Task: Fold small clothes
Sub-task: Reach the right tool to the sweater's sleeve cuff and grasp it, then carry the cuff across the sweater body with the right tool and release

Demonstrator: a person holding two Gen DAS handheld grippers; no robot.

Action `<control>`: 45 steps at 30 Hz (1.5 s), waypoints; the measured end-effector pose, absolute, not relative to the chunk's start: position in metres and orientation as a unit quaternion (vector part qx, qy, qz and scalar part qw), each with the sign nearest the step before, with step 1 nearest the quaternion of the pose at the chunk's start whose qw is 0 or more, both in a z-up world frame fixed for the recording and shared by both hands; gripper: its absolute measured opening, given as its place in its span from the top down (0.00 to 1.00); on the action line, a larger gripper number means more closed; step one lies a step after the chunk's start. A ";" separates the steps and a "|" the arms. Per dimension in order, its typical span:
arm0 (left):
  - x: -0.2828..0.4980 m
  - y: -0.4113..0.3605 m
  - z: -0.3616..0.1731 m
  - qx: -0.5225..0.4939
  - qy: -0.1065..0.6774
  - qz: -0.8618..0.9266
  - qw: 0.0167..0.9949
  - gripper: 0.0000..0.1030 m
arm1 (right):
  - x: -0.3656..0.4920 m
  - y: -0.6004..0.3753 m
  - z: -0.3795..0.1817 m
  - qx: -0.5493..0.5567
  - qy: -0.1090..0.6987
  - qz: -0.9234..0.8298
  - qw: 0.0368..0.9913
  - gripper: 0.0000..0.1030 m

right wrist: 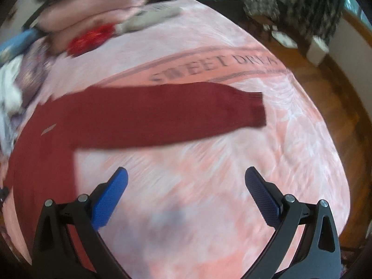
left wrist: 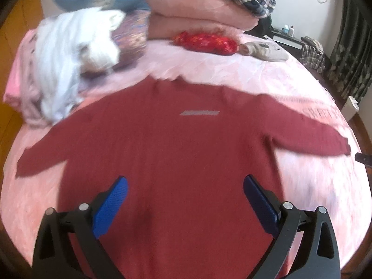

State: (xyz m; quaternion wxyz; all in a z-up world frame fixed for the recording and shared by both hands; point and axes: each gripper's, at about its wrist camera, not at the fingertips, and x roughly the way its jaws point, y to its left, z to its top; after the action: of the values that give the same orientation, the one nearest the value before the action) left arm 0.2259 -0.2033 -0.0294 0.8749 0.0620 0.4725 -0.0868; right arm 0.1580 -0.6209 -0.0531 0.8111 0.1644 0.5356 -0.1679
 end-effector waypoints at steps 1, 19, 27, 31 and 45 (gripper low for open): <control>0.239 -0.221 -0.035 0.061 0.476 -0.091 0.872 0.04 | 0.165 -0.636 -0.060 0.175 0.541 -0.165 0.806 0.03; 0.305 -0.307 -0.107 0.076 0.506 -0.096 0.854 0.04 | 0.209 -0.782 -0.160 0.276 0.555 -0.164 0.768 0.30; 0.307 -0.279 -0.111 0.072 0.512 -0.078 0.852 0.04 | 0.205 -0.773 -0.125 0.273 0.528 -0.112 0.796 0.95; 0.301 -0.257 -0.109 0.074 0.508 -0.071 0.855 0.04 | 0.195 -0.770 -0.100 0.259 0.496 -0.117 0.820 0.95; 0.301 -0.155 -0.105 0.057 0.524 -0.028 0.850 0.04 | 0.240 -0.646 -0.076 0.130 0.515 -0.128 0.837 0.95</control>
State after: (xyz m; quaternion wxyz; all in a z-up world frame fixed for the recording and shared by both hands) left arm 0.3011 -0.1553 -0.1053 0.8496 0.0574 0.5235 -0.0279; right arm 0.2402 -0.6458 -0.0764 0.8374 0.1303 0.5151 -0.1285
